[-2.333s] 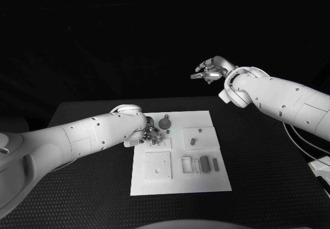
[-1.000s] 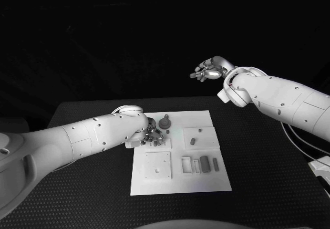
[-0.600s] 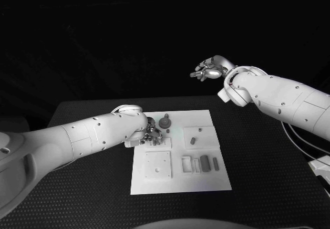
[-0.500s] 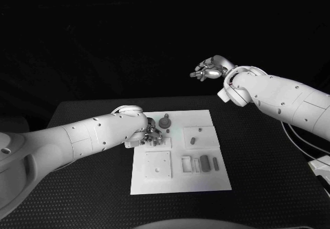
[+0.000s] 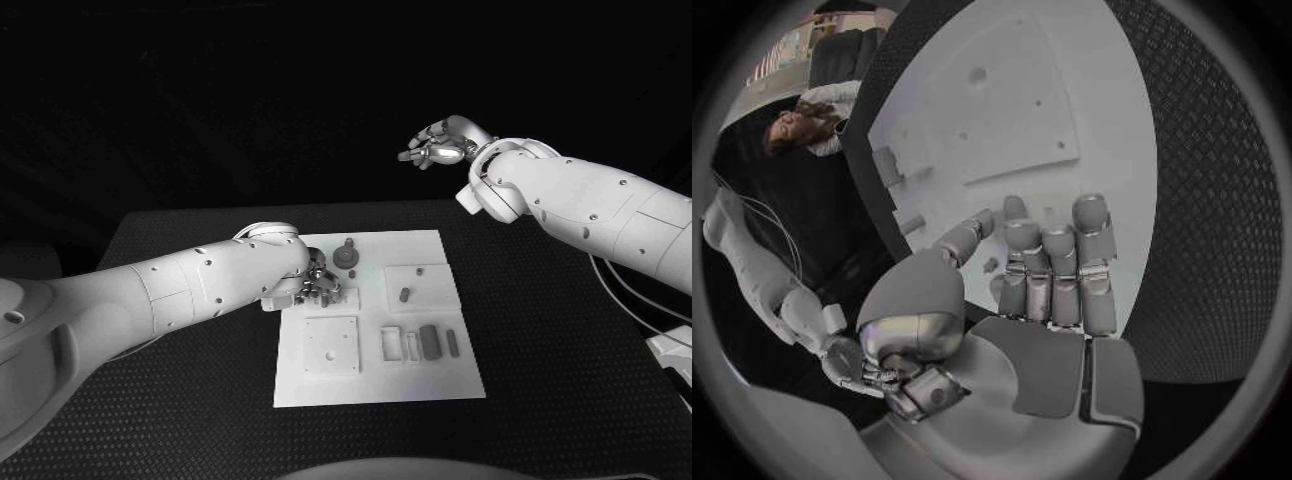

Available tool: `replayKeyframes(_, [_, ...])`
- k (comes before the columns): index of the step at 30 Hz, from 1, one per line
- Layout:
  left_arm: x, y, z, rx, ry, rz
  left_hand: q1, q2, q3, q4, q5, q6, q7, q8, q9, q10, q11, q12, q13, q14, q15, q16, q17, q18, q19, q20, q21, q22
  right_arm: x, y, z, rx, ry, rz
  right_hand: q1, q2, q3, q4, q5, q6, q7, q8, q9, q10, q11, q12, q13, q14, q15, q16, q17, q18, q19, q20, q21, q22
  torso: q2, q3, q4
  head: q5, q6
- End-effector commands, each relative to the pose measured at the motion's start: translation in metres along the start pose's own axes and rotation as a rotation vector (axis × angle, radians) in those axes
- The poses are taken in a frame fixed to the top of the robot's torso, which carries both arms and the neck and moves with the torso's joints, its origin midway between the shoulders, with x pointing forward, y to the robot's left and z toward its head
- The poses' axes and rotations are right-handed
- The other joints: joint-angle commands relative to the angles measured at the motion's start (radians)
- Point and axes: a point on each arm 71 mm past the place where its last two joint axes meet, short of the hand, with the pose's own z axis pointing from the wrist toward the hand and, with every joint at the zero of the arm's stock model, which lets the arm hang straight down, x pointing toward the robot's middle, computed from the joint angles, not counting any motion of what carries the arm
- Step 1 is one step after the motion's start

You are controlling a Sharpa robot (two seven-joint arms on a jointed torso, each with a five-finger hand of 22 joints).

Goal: Assemble the parts on the task board

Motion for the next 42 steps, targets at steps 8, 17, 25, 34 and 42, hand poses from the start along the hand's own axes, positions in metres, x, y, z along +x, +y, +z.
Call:
replayKeyframes(8, [0.0014, 0.0033, 0.0024, -0.013, -0.004, -0.009, 0.062, 0.063, 0.067, -0.057, -0.023, -0.009, 0.003, -0.009, 0.004, 0.001, -0.005, 0.002, -0.003, -0.003, -0.008, 0.006, -0.003, 0.02, 0.007, -0.01, -0.003, 0.021, 0.0017, 0.0011, -0.0001, -0.013, 0.012, 0.004, 0.014, 0.0, -0.008, -0.001, 0.002, -0.007, 0.046, 0.007, -0.002, 0.0, 0.003, -0.007, -0.004, 0.001, 0.007, -0.009, 0.003, -0.019, -0.014, 0.0, -0.009, 0.002, 0.0, 0.0006, -0.0014, 0.001, 0.001])
replayKeyframes(17, [-0.0012, 0.0015, 0.0027, -0.017, -0.045, -0.014, 0.046, 0.045, 0.052, -0.016, -0.257, -0.014, 0.008, -0.037, 0.008, -0.009, 0.0, 0.001, -0.003, -0.007, -0.011, 0.004, -0.007, 0.018, 0.006, -0.011, -0.01, 0.021, 0.0016, 0.0008, -0.0005, -0.014, 0.012, 0.006, 0.015, -0.002, -0.01, -0.001, 0.002, -0.01, 0.047, 0.006, -0.005, -0.004, 0.005, -0.012, -0.01, -0.004, 0.01, -0.019, 0.006, -0.022, -0.023, 0.001, -0.016, 0.003, 0.0, 0.0006, -0.0004, -0.002, 0.0])
replayKeyframes(25, [-0.0007, 0.0005, 0.0027, -0.011, -0.04, -0.013, -0.024, -0.015, -0.036, 0.008, -0.252, -0.012, 0.008, -0.052, 0.005, -0.016, 0.0, 0.002, -0.002, -0.012, -0.013, 0.004, -0.008, 0.019, 0.0, -0.014, -0.017, 0.021, 0.0018, 0.0009, -0.0005, -0.015, 0.014, 0.008, 0.019, -0.003, -0.013, 0.0, 0.002, -0.018, 0.05, 0.005, -0.009, -0.01, 0.009, -0.019, -0.019, -0.013, 0.017, -0.039, 0.013, -0.029, -0.048, 0.005, -0.035, 0.005, 0.0, 0.0008, -0.0007, -0.001, 0.0])
replayKeyframes(34, [-0.0022, 0.0042, 0.0026, -0.015, -0.051, -0.022, -0.064, -0.07, -0.068, 0.034, -0.258, -0.008, 0.007, -0.061, 0.004, -0.017, -0.001, 0.002, -0.002, -0.013, -0.015, 0.004, -0.009, 0.02, 0.001, -0.016, -0.023, 0.019, 0.0018, 0.0004, -0.0006, -0.013, 0.015, 0.01, 0.022, -0.003, -0.016, 0.002, 0.002, -0.023, 0.052, 0.006, -0.012, -0.016, 0.012, -0.024, -0.027, -0.02, 0.022, -0.054, 0.023, -0.039, -0.079, 0.009, -0.058, 0.006, -0.001, 0.0006, -0.0008, -0.001, -0.001])
replayKeyframes(42, [-0.0028, 0.0073, 0.0018, -0.009, -0.054, -0.024, -0.128, -0.093, -0.156, 0.017, -0.26, -0.009, 0.005, -0.065, 0.014, -0.022, -0.002, 0.004, 0.002, -0.02, -0.017, 0.009, -0.006, 0.024, -0.007, -0.018, -0.025, 0.021, 0.0015, -0.0011, -0.001, -0.01, 0.014, 0.01, 0.024, -0.004, -0.017, 0.004, 0.002, -0.026, 0.053, 0.006, -0.014, -0.019, 0.014, -0.025, -0.03, -0.025, 0.025, -0.063, 0.027, -0.045, -0.097, 0.01, -0.071, 0.008, 0.0, -0.0001, -0.0002, -0.002, 0.001])
